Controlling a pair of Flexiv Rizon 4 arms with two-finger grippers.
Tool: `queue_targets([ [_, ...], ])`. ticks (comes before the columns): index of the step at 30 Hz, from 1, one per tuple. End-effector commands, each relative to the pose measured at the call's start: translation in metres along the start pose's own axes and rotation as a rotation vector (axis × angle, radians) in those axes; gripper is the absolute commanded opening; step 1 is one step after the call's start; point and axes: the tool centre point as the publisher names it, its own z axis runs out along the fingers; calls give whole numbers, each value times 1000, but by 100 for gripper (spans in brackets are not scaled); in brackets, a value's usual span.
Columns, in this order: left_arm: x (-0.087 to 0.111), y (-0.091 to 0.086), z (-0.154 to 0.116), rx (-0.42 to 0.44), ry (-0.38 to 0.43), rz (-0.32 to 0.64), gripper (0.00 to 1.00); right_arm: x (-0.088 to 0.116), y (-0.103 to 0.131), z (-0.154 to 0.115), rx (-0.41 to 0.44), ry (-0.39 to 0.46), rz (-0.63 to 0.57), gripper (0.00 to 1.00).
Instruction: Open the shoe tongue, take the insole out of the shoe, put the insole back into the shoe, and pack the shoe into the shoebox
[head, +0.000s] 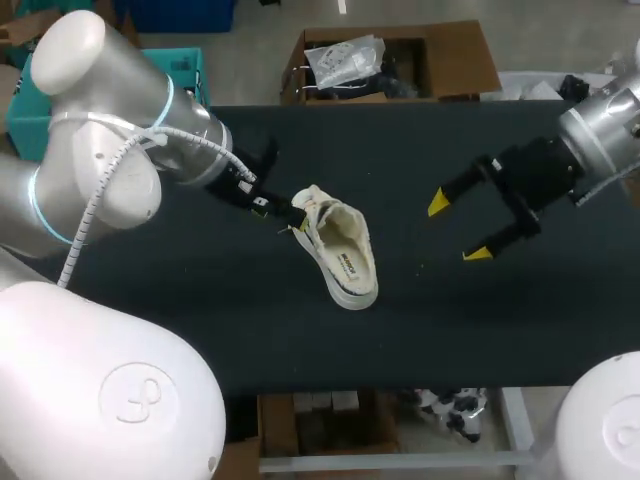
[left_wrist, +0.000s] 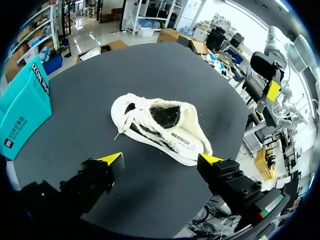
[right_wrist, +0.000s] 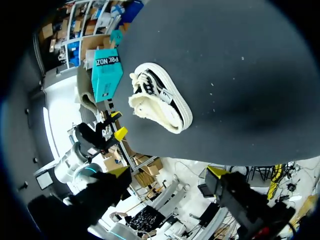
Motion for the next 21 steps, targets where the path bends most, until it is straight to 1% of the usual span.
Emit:
queue_targets([
  [1, 11, -9, 7, -164, -263, -213, 100, -1, 2, -3, 13, 3, 1, 100],
  [2, 14, -12, 14, -190, -279, -282, 100, -1, 5, 2, 10, -8, -42, 100],
  [3, 17, -15, 20, -225, -286, -355, 100, 0, 8, 5, 7, -39, -76, 100],
  [4, 19, -17, 25, -271, -284, -417, 100, 2, 11, 7, 27, -77, -129, 100],
  [5, 22, -19, 31, -285, -311, -470, 100, 2, 13, 7, 36, -103, -180, 100],
  [6, 23, -19, 36, -329, -287, -519, 100, 3, 14, 6, 55, -139, -240, 100],
  [7, 23, -20, 41, -354, -303, -557, 100, 4, 15, 6, 69, -181, -287, 100],
  [8, 24, -20, 48, -375, -341, -580, 100, 5, 15, 6, 74, -221, -324, 100],
  [9, 23, -20, 52, -395, -342, -616, 100, 6, 16, 6, 78, -256, -362, 100],
  [10, 23, -20, 55, -418, -344, -641, 100, 7, 16, 6, 91, -301, -426, 100],
  [11, 21, -19, 59, -432, -363, -677, 100, 7, 14, 5, 99, -327, -478, 100],
  [13, 20, -17, 64, -463, -361, -716, 100, 7, 11, 5, 122, -383, -599, 100],
  [14, 19, -16, 66, -471, -366, -745, 100, 7, 11, 4, 121, -402, -613, 100],
  [16, 19, -14, 69, -489, -365, -756, 100, 5, 10, 4, 132, -441, -675, 100],
  [17, 19, -13, 70, -489, -382, -780, 100, 5, 10, 3, 127, -450, -679, 100],
  [19, 21, -12, 72, -510, -377, -786, 100, 3, 7, 3, 134, -481, -740, 100],
  [21, 23, -10, 73, -513, -374, -791, 100, 1, 5, 3, 140, -504, -764, 100],
])
